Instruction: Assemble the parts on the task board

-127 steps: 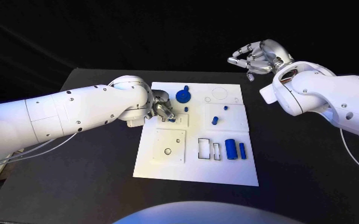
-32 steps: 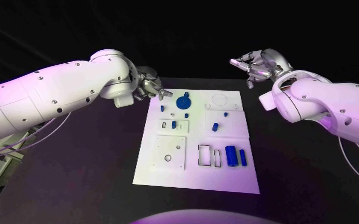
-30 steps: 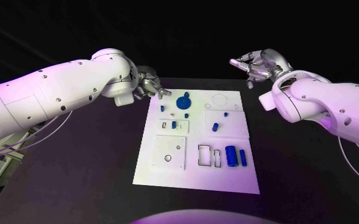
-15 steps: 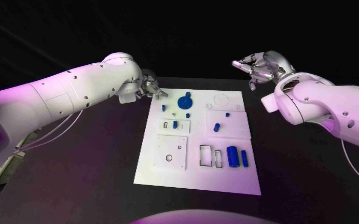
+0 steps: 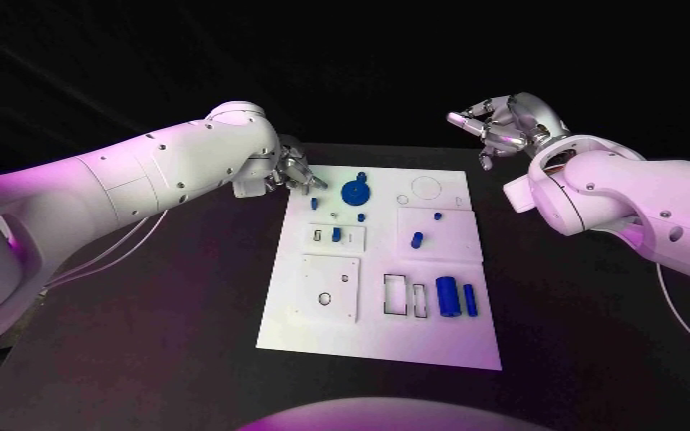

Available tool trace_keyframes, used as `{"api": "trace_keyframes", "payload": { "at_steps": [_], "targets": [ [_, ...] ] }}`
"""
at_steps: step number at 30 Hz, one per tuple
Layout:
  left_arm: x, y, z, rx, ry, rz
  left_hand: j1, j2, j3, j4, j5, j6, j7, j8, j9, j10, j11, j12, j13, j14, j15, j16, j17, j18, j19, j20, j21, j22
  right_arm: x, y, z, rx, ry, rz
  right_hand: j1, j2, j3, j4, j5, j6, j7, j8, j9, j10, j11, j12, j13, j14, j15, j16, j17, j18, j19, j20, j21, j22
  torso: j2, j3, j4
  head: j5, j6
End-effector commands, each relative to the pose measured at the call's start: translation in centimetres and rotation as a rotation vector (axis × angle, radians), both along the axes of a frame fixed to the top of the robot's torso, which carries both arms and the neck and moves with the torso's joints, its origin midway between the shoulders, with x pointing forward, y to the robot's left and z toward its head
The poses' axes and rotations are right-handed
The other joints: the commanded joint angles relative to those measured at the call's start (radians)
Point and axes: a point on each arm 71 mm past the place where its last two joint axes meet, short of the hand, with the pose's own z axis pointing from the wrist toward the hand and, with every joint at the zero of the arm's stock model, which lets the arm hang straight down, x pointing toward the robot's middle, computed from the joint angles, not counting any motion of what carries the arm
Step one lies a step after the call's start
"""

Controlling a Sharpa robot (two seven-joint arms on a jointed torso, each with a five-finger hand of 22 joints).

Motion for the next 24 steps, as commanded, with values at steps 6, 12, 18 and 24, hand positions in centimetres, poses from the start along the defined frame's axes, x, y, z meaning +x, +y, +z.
{"api": "trace_keyframes", "payload": {
  "at_steps": [6,12,18,24],
  "targets": [
    [-0.3,-0.38,-0.46,0.013,0.049,-0.041,-0.01,0.001,-0.008,0.0,-0.004,0.005,0.001,-0.004,-0.002,-0.005,-0.001,0.001,0.0,0.054,0.006,-0.004,0.125,0.012,0.0,0.004,0.0,0.003,0.02,0.14,0.01,-0.01,-0.005,0.01,0.004,-0.001,-0.007,-0.001,-0.002,-0.007,0.002,0.004,-0.001,-0.003,0.0,-0.003,0.0,0.017,-0.01,-0.006,0.0,0.017,0.007,-0.001,-0.007,-0.001,-0.002,0.0003,0.0014,0.0,-0.005],
    [-0.46,-0.39,-0.8,0.017,0.062,-0.046,-0.005,0.005,-0.009,-0.002,-0.002,0.008,0.0,-0.004,-0.003,-0.004,-0.002,0.002,0.001,0.054,0.005,-0.004,0.124,0.012,0.001,0.004,0.001,0.004,0.04,0.17,0.01,-0.01,-0.005,0.011,0.004,-0.001,-0.007,-0.001,-0.002,-0.007,0.002,0.004,-0.001,-0.003,0.0,-0.003,0.0,0.017,-0.01,-0.006,0.0,0.017,0.007,-0.001,-0.007,-0.001,-0.003,-0.0002,0.0003,0.001,-0.007],
    [-0.64,-0.43,-0.88,0.015,0.064,-0.048,0.023,0.022,-0.007,-0.003,0.004,0.015,-0.002,-0.005,-0.006,-0.003,-0.003,0.005,0.002,0.054,0.004,-0.003,0.125,0.012,0.001,0.003,0.001,0.005,0.07,0.16,0.02,-0.01,-0.007,0.011,0.006,-0.002,-0.011,0.0,-0.003,-0.008,0.002,0.005,-0.002,-0.002,0.0,-0.002,0.0,0.017,-0.009,-0.006,0.001,0.016,0.008,-0.001,-0.006,0.001,-0.003,0.0007,-0.0005,0.001,-0.008],
    [-0.9,-0.59,-0.96,-0.001,0.083,-0.053,0.061,0.042,0.002,-0.006,0.007,0.023,-0.004,-0.001,-0.007,0.0,-0.005,0.009,0.005,0.055,0.003,-0.002,0.127,0.011,0.004,0.002,0.004,0.011,0.09,0.12,0.04,-0.01,-0.01,0.009,0.006,-0.003,-0.012,0.0,-0.003,-0.008,0.002,0.006,-0.002,-0.002,0.0,-0.001,0.001,0.018,-0.009,-0.005,0.002,0.016,0.009,-0.001,-0.004,0.002,-0.003,0.0012,0.0002,0.001,-0.008]
  ]
}}
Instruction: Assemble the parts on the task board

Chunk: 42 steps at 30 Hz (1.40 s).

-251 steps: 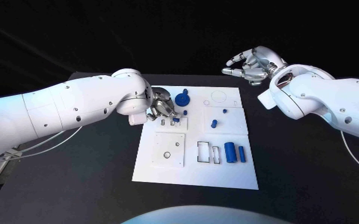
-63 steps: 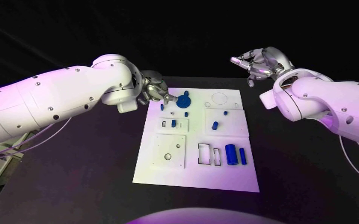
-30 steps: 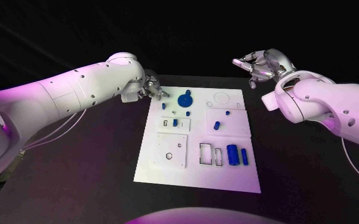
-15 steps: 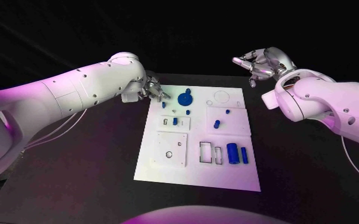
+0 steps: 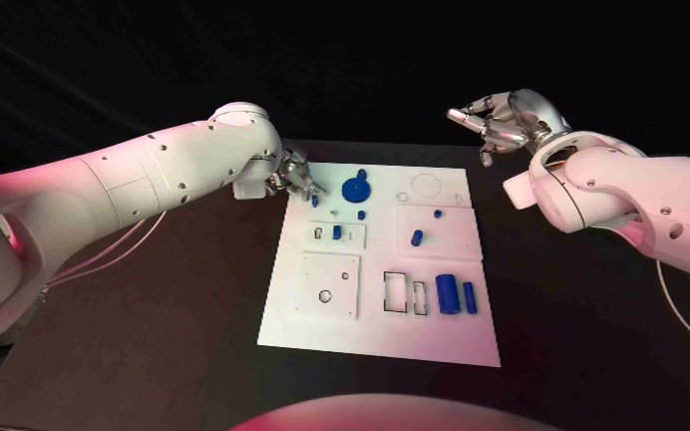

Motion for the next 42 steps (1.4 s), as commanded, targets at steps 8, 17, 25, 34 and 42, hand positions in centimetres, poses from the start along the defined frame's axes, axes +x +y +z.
{"api": "trace_keyframes", "payload": {
  "at_steps": [8,17,25,34,42],
  "targets": [
    [-0.34,-0.37,-0.13,-0.019,0.031,-0.014,0.035,0.009,0.013,-0.004,0.008,0.007,-0.002,0.002,-0.001,0.001,-0.007,0.007,0.001,0.055,0.001,-0.001,0.128,0.011,0.004,0.002,0.004,0.003,0.01,0.07,0.03,-0.008,-0.007,0.008,0.005,-0.003,-0.005,0.0,-0.003,-0.008,0.002,0.006,-0.001,-0.001,0.0,0.0,0.002,0.018,-0.009,-0.005,0.002,0.016,0.009,-0.001,-0.004,0.001,0.0,0.0003,-0.0003,-0.001,0.001],
    [-0.44,-0.47,-0.16,-0.032,0.041,-0.01,0.093,0.022,0.037,-0.014,0.003,0.006,-0.006,0.008,0.002,0.002,-0.011,0.009,0.001,0.056,-0.002,0.0,0.129,0.01,0.006,-0.001,0.006,0.007,0.06,-0.01,0.0,-0.009,-0.003,0.005,0.005,-0.002,-0.006,0.001,-0.003,-0.008,0.002,0.007,-0.001,-0.002,0.0,-0.001,0.0,0.017,-0.009,-0.006,0.0,0.016,0.009,-0.001,-0.006,0.0,0.001,-0.0002,0.001,-0.004,-0.001],
    [-0.54,-0.48,-0.18,-0.047,0.053,-0.003,0.106,0.024,0.044,-0.016,0.003,0.009,-0.008,0.013,0.004,0.003,-0.012,0.01,0.001,0.057,-0.003,0.001,0.13,0.01,0.007,-0.001,0.006,0.009,0.09,-0.01,-0.01,-0.01,-0.003,0.004,0.005,-0.002,-0.006,0.001,-0.003,-0.008,0.002,0.007,-0.001,-0.002,0.0,-0.001,0.0,0.017,-0.009,-0.006,0.0,0.016,0.009,-0.001,-0.006,0.0,0.0,-0.0004,0.0004,-0.003,-0.004],
    [-0.66,-0.31,-0.21,-0.102,0.079,0.024,0.214,0.052,0.173,-0.081,-0.004,-0.007,-0.016,0.032,0.018,0.005,-0.022,0.009,0.0,0.059,-0.012,0.004,0.134,0.009,0.01,-0.008,0.01,0.016,0.18,-0.06,-0.03,-0.011,-0.003,0.001,0.003,0.0,-0.007,0.002,-0.003,-0.008,0.002,0.008,-0.001,-0.002,0.0,-0.001,0.001,0.017,-0.009,-0.006,0.001,0.016,0.009,-0.001,-0.006,0.001,0.0,-0.0001,0.0006,-0.002,-0.008],
    [-0.79,-0.1,-0.15,-0.131,0.078,0.04,0.191,0.013,0.374,-0.161,-0.012,-0.025,-0.008,0.064,0.048,0.013,-0.016,0.006,-0.007,0.06,-0.007,0.004,0.135,0.008,0.012,-0.005,0.014,0.024,0.22,-0.11,-0.03,-0.013,-0.003,0.0,0.003,0.0,-0.007,0.002,-0.003,-0.008,0.002,0.008,-0.001,-0.002,0.0,-0.001,0.001,0.017,-0.009,-0.006,0.001,0.016,0.009,-0.001,-0.006,0.001,-0.001,-0.0006,0.0019,-0.001,-0.01]
  ]
}}
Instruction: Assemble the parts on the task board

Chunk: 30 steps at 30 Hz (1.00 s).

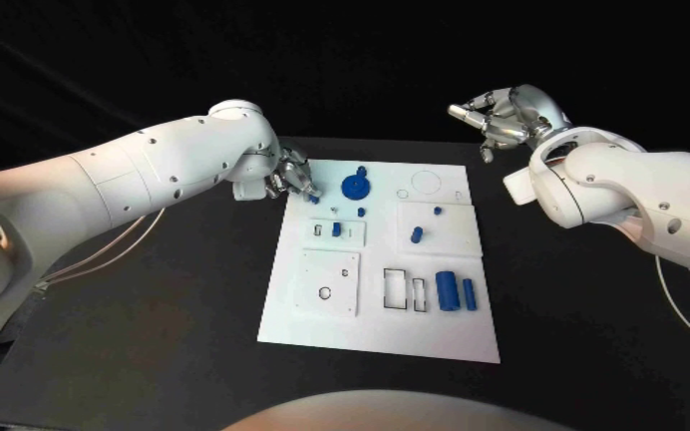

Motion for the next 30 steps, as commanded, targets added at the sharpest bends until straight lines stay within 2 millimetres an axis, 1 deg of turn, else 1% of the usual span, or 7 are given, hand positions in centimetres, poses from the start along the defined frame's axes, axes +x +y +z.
{"api": "trace_keyframes", "payload": {
  "at_steps": [1,7,13,17,21,26,30],
  "targets": [
    [-0.2,-0.1,0.0,-0.044,0.013,0.014,-0.009,-0.006,0.138,-0.13,-0.006,-0.007,0.002,0.008,0.002,0.006,-0.002,-0.001,0.0,0.061,0.001,0.005,0.136,0.008,0.005,0.002,0.005,0.003,0.0,0.1,0.0,-0.009,-0.003,0.007,0.003,0.0,-0.005,-0.001,-0.003,-0.008,0.002,0.004,-0.002,-0.002,0.0,-0.001,0.0,0.017,-0.009,-0.006,-0.001,0.016,0.009,-0.001,-0.006,0.0,-0.001,-0.0001,0.0006,0.001,-0.001],
    [-0.9,0.3,0.4,-0.086,0.001,0.023,-0.017,-0.01,0.156,-0.141,-0.005,-0.006,0.002,0.013,0.006,0.008,-0.002,0.001,0.001,0.061,0.0,0.007,0.138,0.008,0.006,0.002,0.006,0.005,0.0,0.0,0.0,-0.009,-0.003,0.006,0.002,0.003,-0.007,-0.001,-0.003,-0.008,0.002,0.005,-0.002,-0.002,0.0,-0.001,-0.001,0.017,-0.01,-0.007,-0.001,0.017,0.008,-0.001,-0.009,-0.002,-0.001,0.0009,-0.0014,0.005,0.0],
    [-2.1,0.6,1.0,-0.129,-0.021,0.016,-0.025,-0.014,0.175,-0.153,-0.004,-0.004,0.001,0.017,0.009,0.013,-0.003,0.004,0.004,0.064,-0.001,0.011,0.143,0.006,0.01,0.002,0.01,0.013,0.0,-0.2,0.0,-0.01,-0.002,0.001,0.002,0.003,-0.007,-0.001,-0.003,-0.008,0.002,0.005,-0.002,-0.002,0.0,-0.001,-0.001,0.017,-0.01,-0.007,-0.001,0.017,0.008,-0.001,-0.009,-0.002,-0.002,0.0007,0.0039,0.005,0.0],
    [-2.9,0.5,1.2,-0.143,-0.033,0.004,-0.033,-0.02,0.198,-0.168,-0.002,0.0,-0.001,0.021,0.012,0.021,-0.005,0.007,0.008,0.066,-0.003,0.014,0.148,0.005,0.015,0.001,0.015,0.022,0.1,-0.2,0.0,-0.011,-0.002,0.0,0.002,0.003,-0.007,-0.001,-0.003,-0.008,0.002,0.005,-0.002,-0.002,0.0,-0.001,-0.001,0.017,-0.01,-0.007,-0.001,0.017,0.008,-0.001,-0.009,-0.002,-0.003,-0.0013,0.007,0.004,-0.001],
    [-3.6,0.6,1.3,-0.15,-0.044,-0.013,-0.042,-0.026,0.223,-0.182,-0.001,0.005,-0.002,0.025,0.014,0.027,-0.006,0.01,0.012,0.068,-0.004,0.017,0.152,0.003,0.02,0.0,0.02,0.029,0.1,-0.3,0.0,-0.012,-0.001,-0.001,0.002,0.003,-0.007,-0.001,-0.003,-0.008,0.002,0.005,-0.002,-0.002,0.0,-0.001,-0.001,0.017,-0.01,-0.007,-0.001,0.017,0.008,-0.001,-0.009,-0.002,-0.003,-0.002,0.0074,0.003,-0.002],
    [-4.4,0.7,1.0,-0.142,-0.081,-0.034,-0.047,-0.029,0.233,-0.186,0.001,0.008,-0.003,0.027,0.015,0.033,-0.008,0.013,0.017,0.07,-0.005,0.02,0.156,0.001,0.026,0.0,0.026,0.041,0.1,-0.4,0.0,-0.018,-0.004,-0.001,0.0,0.006,-0.01,-0.001,-0.003,-0.009,0.002,0.006,-0.003,-0.003,0.0,-0.002,-0.002,0.017,-0.009,-0.007,-0.001,0.016,0.009,-0.001,-0.009,-0.001,-0.004,-0.0014,0.0081,0.008,-0.003],
    [-5.0,0.4,0.7,-0.133,-0.1,-0.062,-0.058,-0.039,0.257,-0.199,0.004,0.016,-0.006,0.03,0.016,0.044,-0.01,0.018,0.023,0.071,-0.008,0.022,0.158,-0.001,0.034,-0.002,0.034,0.054,0.1,-0.5,-0.1,-0.022,-0.006,0.0,0.0,0.006,-0.01,-0.001,-0.003,-0.009,0.002,0.006,-0.003,-0.003,0.0,-0.002,-0.002,0.017,-0.009,-0.007,-0.001,0.016,0.009,-0.001,-0.009,-0.001,-0.003,-0.0035,0.0097,0.006,-0.005]
  ]
}}
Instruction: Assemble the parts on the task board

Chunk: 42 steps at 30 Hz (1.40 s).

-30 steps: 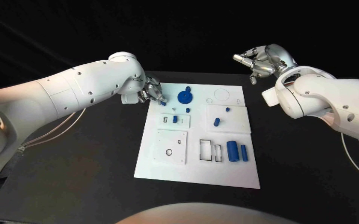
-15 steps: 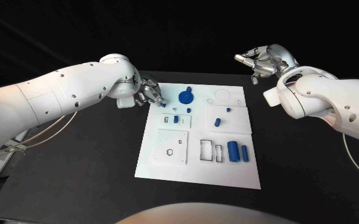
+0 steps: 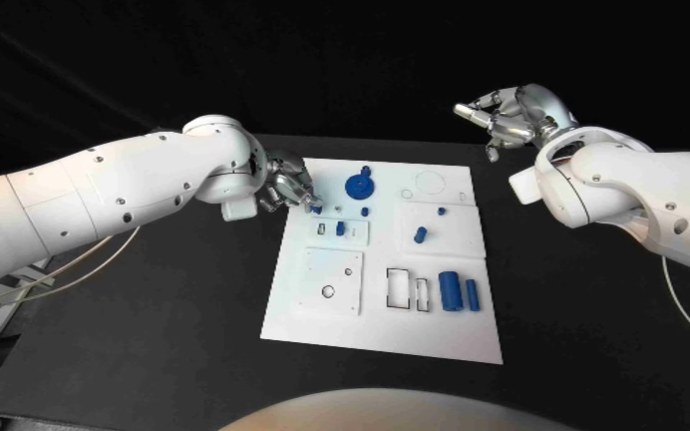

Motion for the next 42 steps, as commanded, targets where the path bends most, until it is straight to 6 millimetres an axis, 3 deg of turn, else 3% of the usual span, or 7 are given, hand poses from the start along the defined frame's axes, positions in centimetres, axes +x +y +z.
{"api": "trace_keyframes", "payload": {
  "at_steps": [1,25,42],
  "targets": [
    [-0.2,-0.5,0.2,0.0,-0.067,-0.031,-0.01,0.0,0.18,-0.174,0.003,0.008,0.001,0.003,0.002,0.008,0.0,0.007,0.001,0.071,-0.008,0.005,0.158,-0.001,0.007,0.003,0.003,0.002,0.0,0.1,0.0,-0.016,-0.004,0.011,0.0,0.006,-0.003,0.0,-0.003,-0.009,0.002,0.007,-0.002,-0.003,0.0,-0.002,-0.001,0.017,-0.009,-0.007,-0.001,0.016,0.009,-0.001,-0.003,0.0,0.001,-0.0021,0.0019,0.001,-0.001],
    [-2.0,-1.4,-1.8,0.047,-0.089,-0.058,-0.031,-0.019,0.216,-0.193,0.021,0.024,-0.004,0.009,0.004,0.033,-0.005,0.021,0.023,0.073,-0.013,0.007,0.16,-0.008,0.026,-0.002,0.021,0.036,-0.1,0.0,-0.2,-0.018,-0.001,0.011,-0.001,0.007,-0.005,0.0,-0.003,-0.009,0.002,0.007,-0.002,-0.003,0.0,-0.002,-0.001,0.017,-0.009,-0.007,-0.001,0.016,0.01,-0.001,-0.003,0.0,0.002,0.0011,-0.0011,0.008,-0.008],
    [-2.3,-1.5,-2.1,0.085,-0.089,-0.065,-0.038,-0.024,0.224,-0.198,0.031,0.028,-0.006,0.011,0.004,0.04,-0.007,0.025,0.03,0.073,-0.015,0.007,0.161,-0.008,0.027,-0.003,0.023,0.038,-0.1,-0.1,-0.2,-0.018,0.001,0.009,-0.001,0.008,-0.007,0.0,-0.002,-0.01,0.001,0.008,-0.002,-0.003,0.0,-0.002,-0.001,0.017,-0.01,-0.007,0.0,0.016,0.01,-0.001,-0.004,0.0,0.001,0.0005,-0.0012,0.008,-0.012]
  ]
}}
